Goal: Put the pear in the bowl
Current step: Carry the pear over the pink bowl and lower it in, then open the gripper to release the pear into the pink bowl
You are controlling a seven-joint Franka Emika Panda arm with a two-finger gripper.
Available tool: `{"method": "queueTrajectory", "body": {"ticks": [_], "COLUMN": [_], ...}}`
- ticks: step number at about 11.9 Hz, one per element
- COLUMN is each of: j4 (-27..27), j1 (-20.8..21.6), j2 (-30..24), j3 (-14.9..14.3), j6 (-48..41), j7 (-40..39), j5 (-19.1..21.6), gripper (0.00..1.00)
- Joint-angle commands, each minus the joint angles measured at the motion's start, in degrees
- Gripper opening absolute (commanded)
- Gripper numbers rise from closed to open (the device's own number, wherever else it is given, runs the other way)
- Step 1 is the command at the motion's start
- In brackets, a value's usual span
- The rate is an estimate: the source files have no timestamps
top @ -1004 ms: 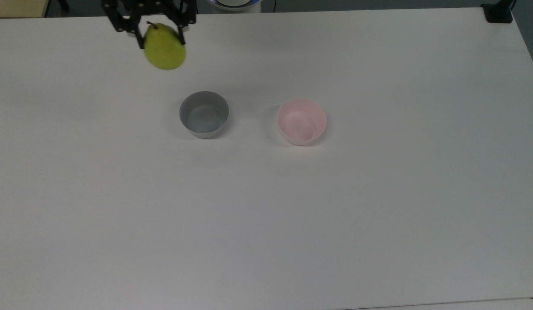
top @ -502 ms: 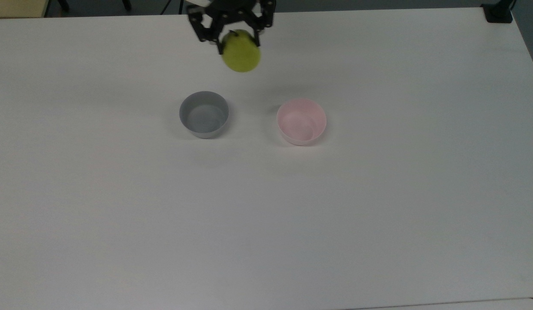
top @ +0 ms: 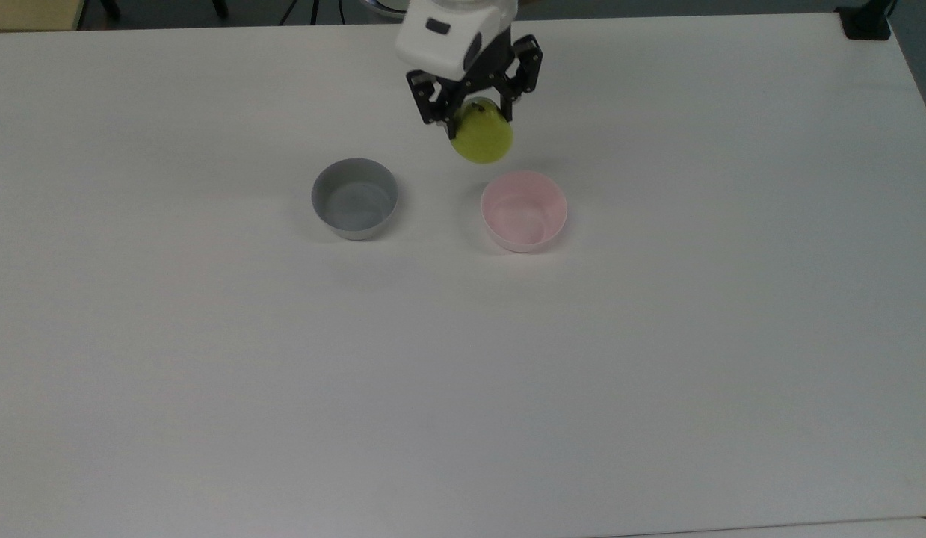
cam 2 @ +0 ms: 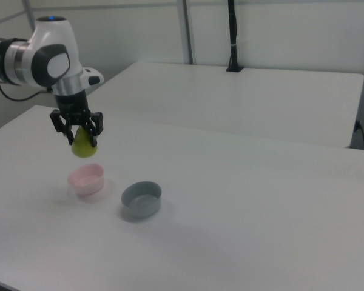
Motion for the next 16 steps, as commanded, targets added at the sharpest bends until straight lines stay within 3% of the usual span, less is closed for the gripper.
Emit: {"method": "queueTrajectory", "body": {"ticks": [1,9,11,12,14,16], "j4": [-2.5,-2.5,-2.5,-2.5,-2.41,-2.32], "j1": [4.23,6.8,6.71,6.36,6.27,6.01], "j2": [3.79,10.83,12.15,12.16,11.98,11.63], "j3": [-1.04,-1.04,-1.04,-1.04,-1.04,-1.04], "j6": [6.33,13.82,15.92,15.84,15.4,15.23], "j7": [3.92,8.76,9.63,9.9,11.48,13.24], "j5": [0.95,-1.33,-1.51,-1.51,-1.51,-1.51], "gripper": [0.14,0.14,0.19,0.62,1.0,1.0]}}
